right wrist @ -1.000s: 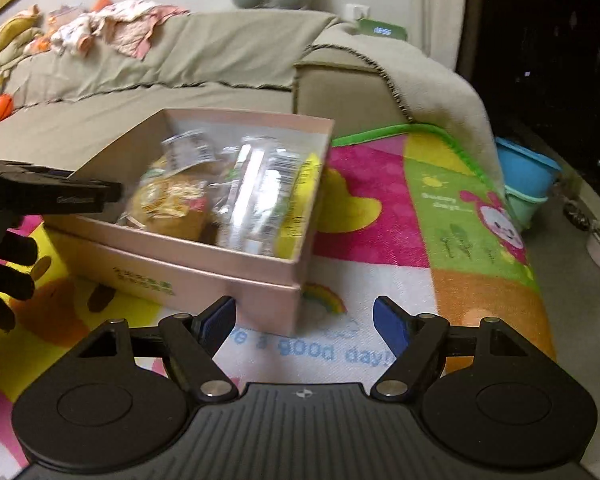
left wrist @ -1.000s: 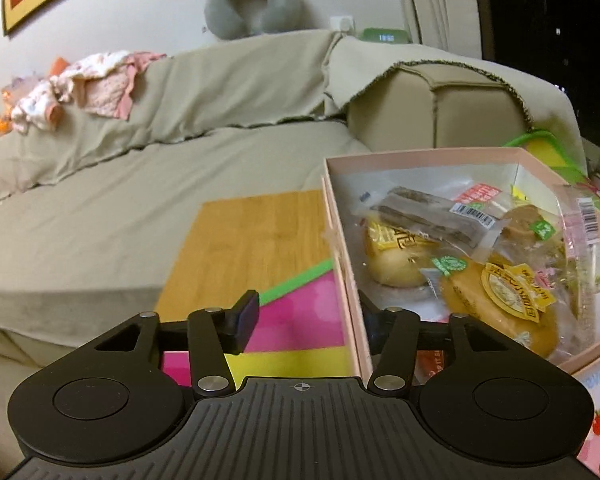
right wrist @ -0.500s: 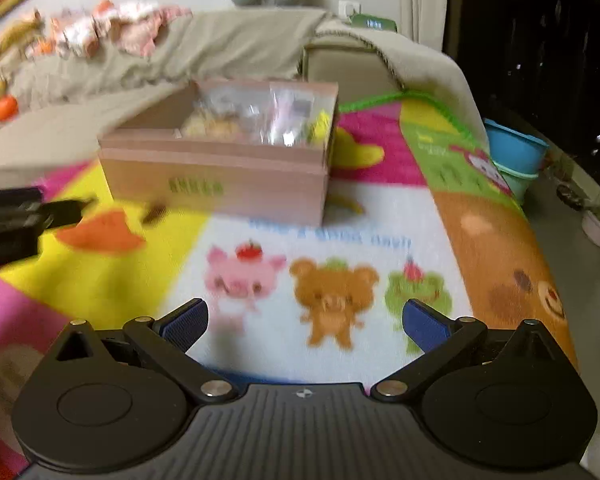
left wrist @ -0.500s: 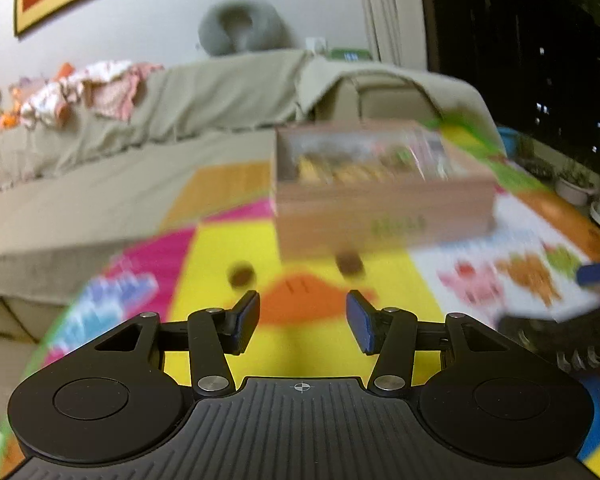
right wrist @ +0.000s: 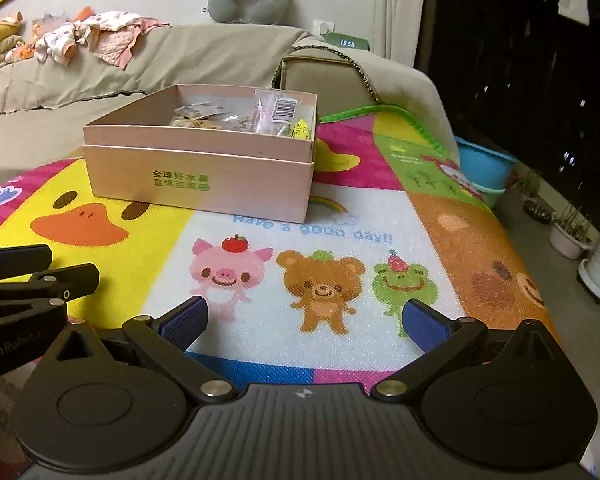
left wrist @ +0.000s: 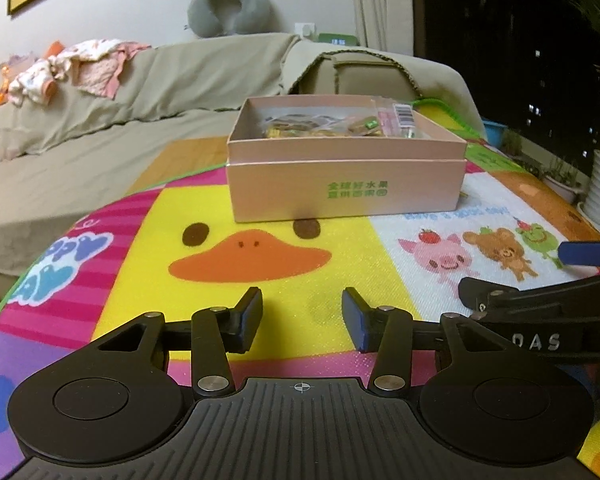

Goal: Organize objects

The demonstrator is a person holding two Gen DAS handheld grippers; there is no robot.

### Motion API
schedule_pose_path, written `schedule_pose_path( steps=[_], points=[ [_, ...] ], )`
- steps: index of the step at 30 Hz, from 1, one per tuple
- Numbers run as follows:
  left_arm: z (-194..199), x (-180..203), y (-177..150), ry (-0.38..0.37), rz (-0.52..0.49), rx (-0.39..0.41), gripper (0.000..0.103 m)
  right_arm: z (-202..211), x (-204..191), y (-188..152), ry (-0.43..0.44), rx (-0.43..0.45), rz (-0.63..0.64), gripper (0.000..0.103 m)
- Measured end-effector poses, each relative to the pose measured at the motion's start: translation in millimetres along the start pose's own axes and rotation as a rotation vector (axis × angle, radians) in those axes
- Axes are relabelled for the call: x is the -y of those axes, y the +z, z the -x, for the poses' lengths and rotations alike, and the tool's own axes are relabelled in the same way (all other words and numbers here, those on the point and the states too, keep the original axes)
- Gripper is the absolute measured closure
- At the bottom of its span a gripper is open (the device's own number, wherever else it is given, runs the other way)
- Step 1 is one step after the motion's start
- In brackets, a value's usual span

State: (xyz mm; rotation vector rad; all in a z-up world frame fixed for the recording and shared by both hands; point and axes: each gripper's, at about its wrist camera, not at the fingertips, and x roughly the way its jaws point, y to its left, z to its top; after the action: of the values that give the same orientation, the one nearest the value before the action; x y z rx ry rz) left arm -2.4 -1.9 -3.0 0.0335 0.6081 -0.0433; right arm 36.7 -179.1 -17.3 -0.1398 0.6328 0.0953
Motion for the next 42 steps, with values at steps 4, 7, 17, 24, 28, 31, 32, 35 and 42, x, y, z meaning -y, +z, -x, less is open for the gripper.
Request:
schedule_pose_path(
  steps=[4,7,17,24,28,31,32,35,42],
  points=[
    [-0.6,-2.8,0.3,-0.01,0.018,-0.001,0.054,-9.3,18.9,3.7,0.095,-0.039,-0.09,0.0],
    [-0.7,-2.7,0.2,0.001,0.012,-0.002,0.054,-9.8,12.2,4.0,0.075,-0.038,-0.055,0.0],
    [-1.4,0.2,0.1,0.023,0.06,0.0,0.054,-7.1,12.9,2.6,0.084,-0.038,-0.076,0.0],
    [-1.4,0.2,-0.1,0.023,0.06,0.001,0.054,-7.2,12.9,2.7,0.084,-0.038,-0.075,0.0],
    [-1.4,0.5,-0.1,0.024,0.059,0.001,0.054,-7.3,13.0,2.9,0.084,-0.038,-0.075,0.0],
    [-1.4,0.5,-0.1,0.024,0.059,0.001,0.054,-7.1,13.1,2.8,0.084,-0.038,-0.075,0.0],
    [-1.4,0.3,-0.1,0.022,0.059,0.001,0.054,-7.2,13.1,2.8,0.084,-0.038,-0.075,0.0],
    [-0.6,0.8,-0.3,0.021,0.059,0.003,0.054,-7.0,13.2,2.7,0.084,-0.038,-0.075,0.0],
    [0.9,4.0,-1.3,0.031,0.041,0.001,0.054,-7.0,13.2,2.6,0.084,-0.038,-0.075,0.0]
  ],
)
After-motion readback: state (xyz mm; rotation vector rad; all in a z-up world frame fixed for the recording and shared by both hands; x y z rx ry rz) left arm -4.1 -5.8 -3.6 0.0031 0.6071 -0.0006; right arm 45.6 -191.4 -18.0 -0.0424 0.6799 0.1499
